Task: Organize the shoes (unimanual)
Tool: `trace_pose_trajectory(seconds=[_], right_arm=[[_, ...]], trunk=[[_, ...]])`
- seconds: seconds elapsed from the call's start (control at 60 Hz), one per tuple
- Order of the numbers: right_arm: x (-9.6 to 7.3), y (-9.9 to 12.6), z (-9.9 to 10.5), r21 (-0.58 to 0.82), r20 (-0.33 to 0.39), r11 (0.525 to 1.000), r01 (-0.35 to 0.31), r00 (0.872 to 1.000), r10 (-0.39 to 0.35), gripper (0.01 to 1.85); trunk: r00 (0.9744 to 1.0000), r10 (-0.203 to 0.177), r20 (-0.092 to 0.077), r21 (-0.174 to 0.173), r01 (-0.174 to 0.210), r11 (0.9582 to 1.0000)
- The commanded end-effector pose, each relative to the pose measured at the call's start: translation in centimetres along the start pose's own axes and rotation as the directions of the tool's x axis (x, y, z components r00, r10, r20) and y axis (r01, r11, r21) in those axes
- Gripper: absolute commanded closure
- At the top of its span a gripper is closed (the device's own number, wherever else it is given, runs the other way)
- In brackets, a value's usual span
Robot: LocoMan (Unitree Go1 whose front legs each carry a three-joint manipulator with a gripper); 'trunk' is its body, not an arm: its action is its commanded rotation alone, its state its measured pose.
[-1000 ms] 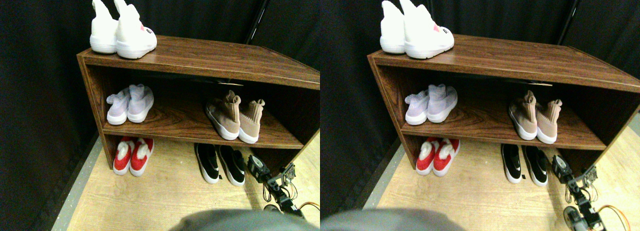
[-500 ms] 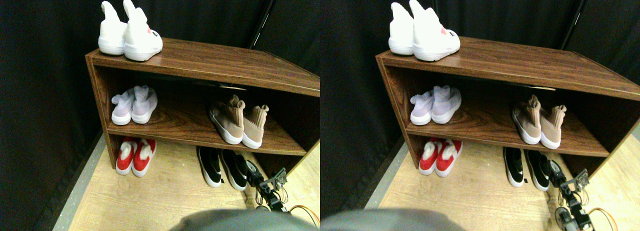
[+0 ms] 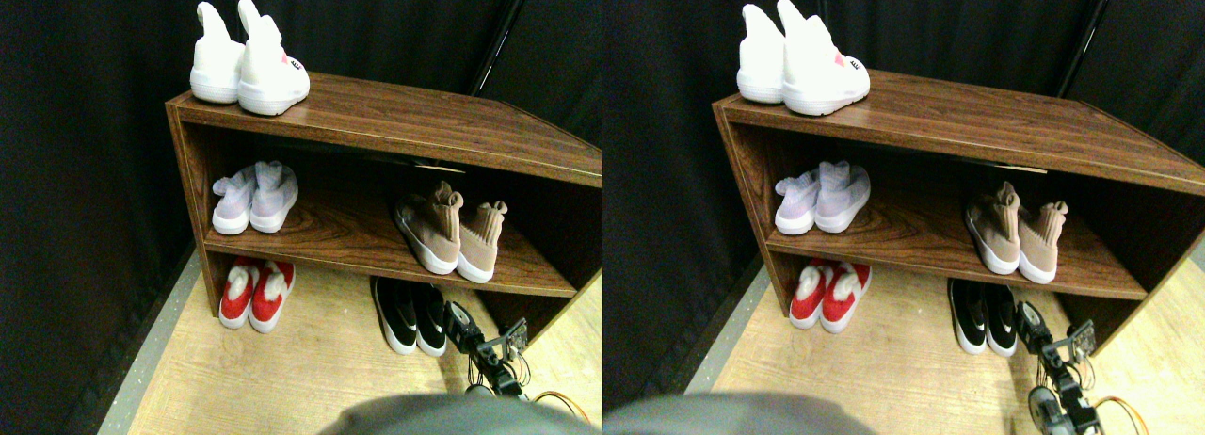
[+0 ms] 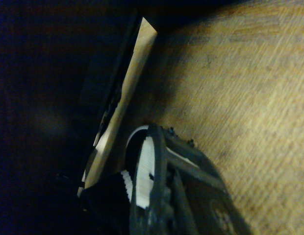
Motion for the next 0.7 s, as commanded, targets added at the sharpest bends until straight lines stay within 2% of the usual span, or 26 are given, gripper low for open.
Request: trace_pose_trajectory(seconds=[0.017, 0.317, 0.433, 0.533, 0.633, 0.7], right_arm=[[-0.1, 0.9, -0.7, -0.021, -0.003, 0.999, -0.045, 0.999, 0.045, 1.80], [-0.1, 1.2, -0.7, -0.038, -0.021, 0.997, -0.066, 0.998, 0.066, 1.80], [-0.3, 1.5, -0.5, -0.037, 0.012, 0.997, -0.062, 0.998, 0.063, 1.80], [-0.6, 2.0, -0.1, -0.050, 0.001, 0.995, -0.087, 0.996, 0.087, 1.80], [-1.3, 2.7, 0.2, -0.099, 0.043, 0.990, -0.098, 0.994, 0.103, 1.80], [-1.8, 3.2, 0.4, -0.145, 0.023, 0.981, -0.129, 0.991, 0.134, 1.80]], trunk=[[0.9997, 0.013, -0.019, -0.020, -0.013, 0.9997], [0.9999, 0.000, -0.017, -0.018, -0.001, 0.9998], [0.9999, -0.003, -0.015, -0.017, 0.003, 0.9999], [0.9999, -0.012, -0.009, -0.011, 0.012, 0.9999], [0.9997, -0.026, 0.001, -0.005, 0.026, 0.9997], [0.9994, -0.032, 0.008, -0.003, 0.032, 0.9995]])
